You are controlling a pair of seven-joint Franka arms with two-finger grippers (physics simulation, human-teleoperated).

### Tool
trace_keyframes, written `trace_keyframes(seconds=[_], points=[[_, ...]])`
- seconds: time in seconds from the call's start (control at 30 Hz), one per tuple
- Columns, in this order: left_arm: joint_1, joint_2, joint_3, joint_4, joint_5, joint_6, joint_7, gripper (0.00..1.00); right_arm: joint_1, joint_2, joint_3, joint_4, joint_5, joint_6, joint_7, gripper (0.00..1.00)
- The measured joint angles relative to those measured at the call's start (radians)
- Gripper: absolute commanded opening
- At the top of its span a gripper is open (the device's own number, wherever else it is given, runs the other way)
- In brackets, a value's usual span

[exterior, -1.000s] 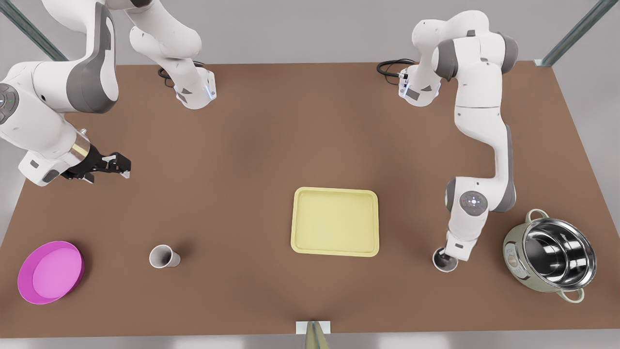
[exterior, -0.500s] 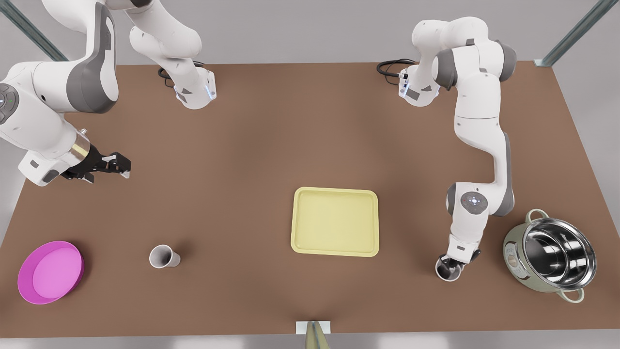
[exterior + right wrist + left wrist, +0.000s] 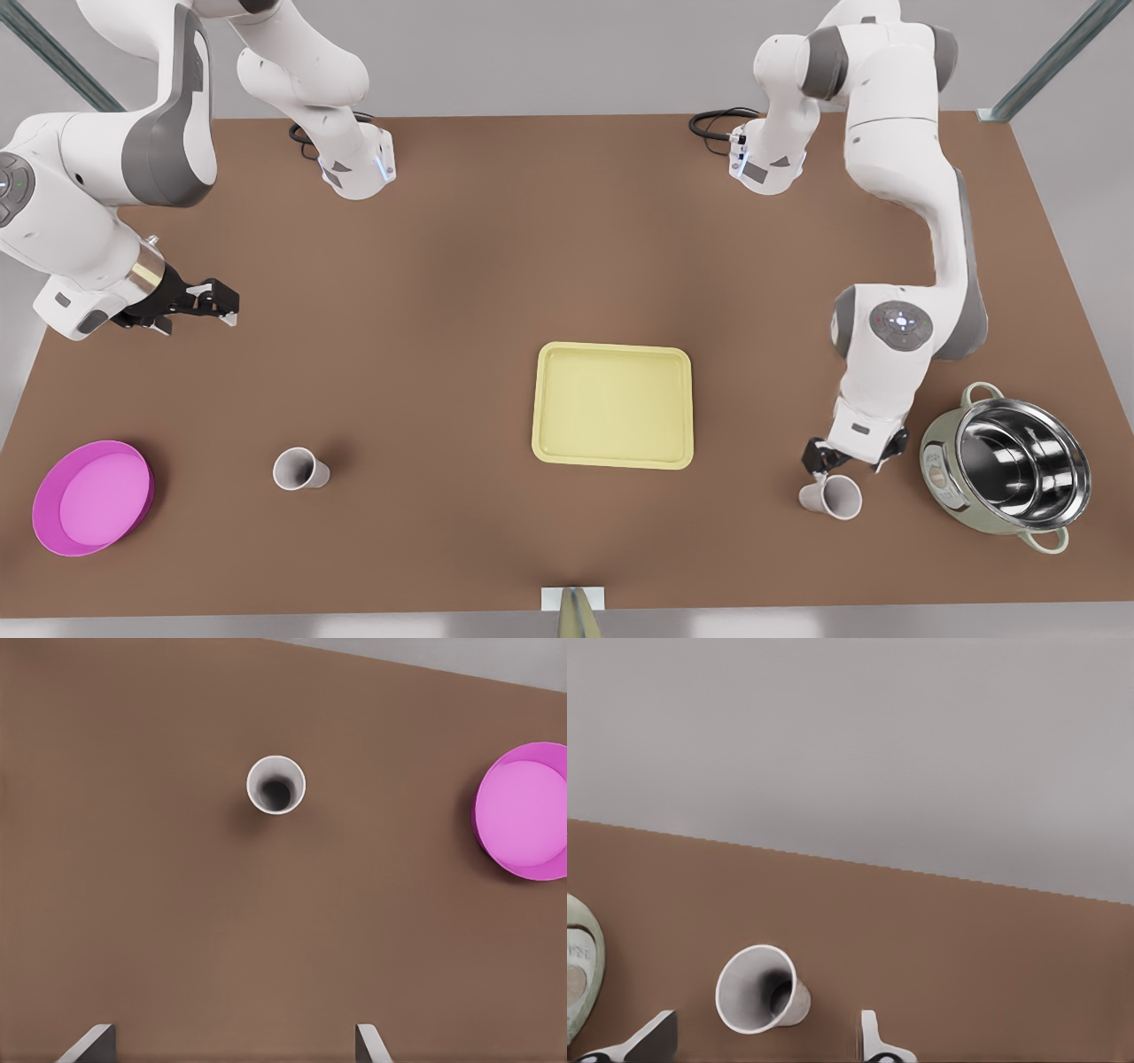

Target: Use the left arm to pick up the white IKEA cup from the tray and place it on the middle-left position; use the right arm to pick up the white IKEA cup from the tray and place it on the middle-right position

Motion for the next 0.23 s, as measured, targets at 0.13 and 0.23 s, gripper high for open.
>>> trace_keyframes(seconds=[0.13, 0.23], points=[[0.031, -0.243, 0.009, -0.059, -0.096, -0.317, 0.081, 1.00, 0.000, 0.000, 0.000, 0.000, 0.000, 0.000, 0.001, 1.00], [0.020, -0.251, 0.005, -0.045, -0.107, -0.435, 0.128, 1.00, 0.000, 0.001, 0.001, 0.000, 0.000, 0.000, 0.001, 1.00]])
